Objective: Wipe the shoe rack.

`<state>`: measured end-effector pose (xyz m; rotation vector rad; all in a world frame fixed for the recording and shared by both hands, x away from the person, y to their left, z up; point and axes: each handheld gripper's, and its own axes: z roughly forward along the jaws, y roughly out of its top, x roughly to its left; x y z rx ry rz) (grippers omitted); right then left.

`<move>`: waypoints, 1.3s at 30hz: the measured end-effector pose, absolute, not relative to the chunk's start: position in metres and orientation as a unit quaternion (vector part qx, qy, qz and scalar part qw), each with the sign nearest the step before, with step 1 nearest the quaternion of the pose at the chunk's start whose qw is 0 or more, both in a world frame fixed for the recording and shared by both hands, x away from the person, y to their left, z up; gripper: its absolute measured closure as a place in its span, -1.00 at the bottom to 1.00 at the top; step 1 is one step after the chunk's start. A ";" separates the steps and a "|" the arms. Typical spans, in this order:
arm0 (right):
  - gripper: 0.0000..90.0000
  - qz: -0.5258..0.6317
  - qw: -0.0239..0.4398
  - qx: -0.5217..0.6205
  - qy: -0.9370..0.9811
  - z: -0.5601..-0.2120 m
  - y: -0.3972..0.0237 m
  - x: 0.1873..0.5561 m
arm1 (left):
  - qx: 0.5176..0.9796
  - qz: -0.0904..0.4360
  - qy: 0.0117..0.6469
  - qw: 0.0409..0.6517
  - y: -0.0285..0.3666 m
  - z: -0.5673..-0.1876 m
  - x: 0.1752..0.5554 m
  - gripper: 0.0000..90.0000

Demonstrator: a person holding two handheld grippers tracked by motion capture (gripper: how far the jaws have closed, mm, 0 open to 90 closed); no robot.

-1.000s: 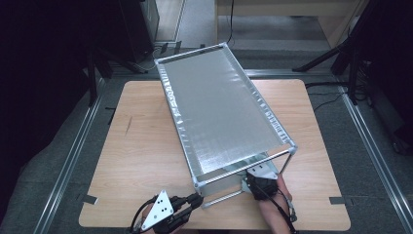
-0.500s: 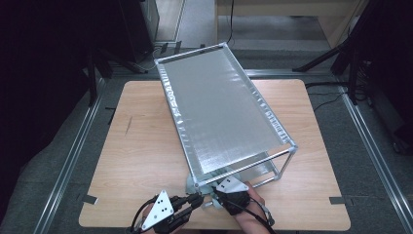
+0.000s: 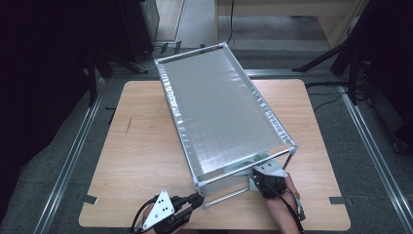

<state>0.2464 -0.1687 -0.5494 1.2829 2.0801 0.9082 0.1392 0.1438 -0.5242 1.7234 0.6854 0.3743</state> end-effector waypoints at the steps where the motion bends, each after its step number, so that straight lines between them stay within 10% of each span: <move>1: 0.83 0.341 0.259 0.496 0.756 -0.549 -0.178 0.248 | 0.739 0.160 0.294 0.585 0.144 -0.524 0.139 0.79; 25: 0.86 0.395 0.168 0.336 0.839 -0.555 -0.076 0.198 | 0.736 0.156 0.299 0.586 0.143 -0.524 0.140 0.79; 39: 0.82 0.383 0.188 0.360 0.830 -0.553 -0.102 0.211 | 0.739 0.158 0.299 0.583 0.142 -0.524 0.139 0.79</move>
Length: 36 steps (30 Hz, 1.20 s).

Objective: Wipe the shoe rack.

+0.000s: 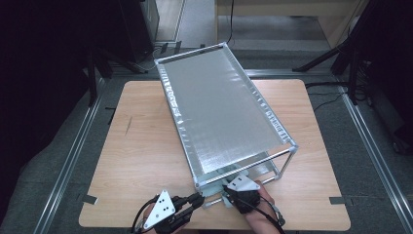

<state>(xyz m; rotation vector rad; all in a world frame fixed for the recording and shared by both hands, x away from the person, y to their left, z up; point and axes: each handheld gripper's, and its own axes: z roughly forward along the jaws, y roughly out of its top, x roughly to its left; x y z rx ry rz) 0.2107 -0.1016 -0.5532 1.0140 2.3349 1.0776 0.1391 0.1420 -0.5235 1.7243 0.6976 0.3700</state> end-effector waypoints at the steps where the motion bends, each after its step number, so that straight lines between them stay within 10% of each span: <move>1: 0.81 0.381 0.191 0.364 0.828 -0.553 -0.105 0.212 | 0.739 0.159 0.299 0.583 0.142 -0.524 0.139 0.79; 36: 0.85 0.324 0.315 0.441 0.775 -0.534 -0.195 0.213 | 0.742 0.165 0.291 0.581 0.142 -0.524 0.138 0.81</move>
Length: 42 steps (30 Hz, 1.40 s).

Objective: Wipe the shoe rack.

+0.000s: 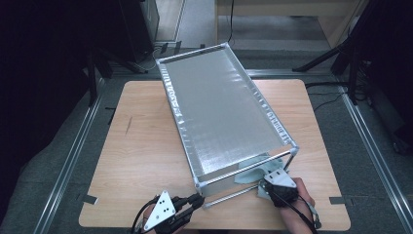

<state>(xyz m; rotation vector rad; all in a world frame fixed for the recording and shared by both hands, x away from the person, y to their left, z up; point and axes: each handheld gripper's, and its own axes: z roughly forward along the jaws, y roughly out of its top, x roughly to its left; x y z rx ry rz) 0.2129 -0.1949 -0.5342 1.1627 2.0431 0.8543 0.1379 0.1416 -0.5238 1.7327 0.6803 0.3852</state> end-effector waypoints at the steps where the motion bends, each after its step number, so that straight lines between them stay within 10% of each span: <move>1: 0.86 0.324 0.315 0.441 0.775 -0.534 -0.195 0.213 | 0.741 0.165 0.292 0.581 0.141 -0.524 0.138 0.81; 14: 0.88 0.331 0.276 0.464 0.774 -0.541 -0.196 0.205 | 0.742 0.169 0.293 0.578 0.139 -0.523 0.138 0.81; 31: 0.88 0.378 0.197 0.344 0.836 -0.553 -0.084 0.150 | 0.742 0.172 0.297 0.576 0.135 -0.523 0.138 0.81; 42: 0.88 0.366 0.206 0.393 0.818 -0.549 -0.129 0.173 | 0.742 0.170 0.295 0.577 0.135 -0.523 0.138 0.81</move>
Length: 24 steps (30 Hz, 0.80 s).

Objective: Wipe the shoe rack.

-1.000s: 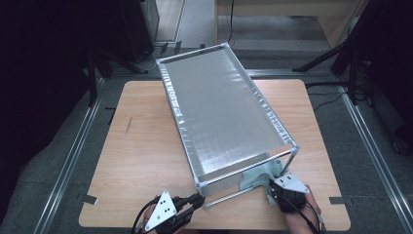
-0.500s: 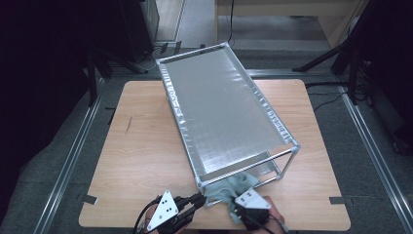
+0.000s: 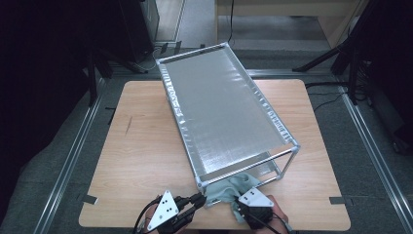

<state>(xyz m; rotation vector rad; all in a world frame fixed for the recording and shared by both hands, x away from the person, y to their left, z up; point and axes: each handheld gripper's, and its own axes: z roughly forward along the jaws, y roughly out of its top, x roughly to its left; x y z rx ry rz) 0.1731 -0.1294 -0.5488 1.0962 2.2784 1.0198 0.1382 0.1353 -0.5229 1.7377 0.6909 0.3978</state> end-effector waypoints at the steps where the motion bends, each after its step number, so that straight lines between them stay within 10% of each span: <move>1: 0.88 0.363 0.209 0.400 0.815 -0.548 -0.135 0.175 | 0.743 0.170 0.295 0.577 0.135 -0.523 0.138 0.81; 24: 0.89 0.334 0.245 0.490 0.767 -0.547 -0.203 0.202 | 0.742 0.168 0.294 0.578 0.136 -0.523 0.139 0.81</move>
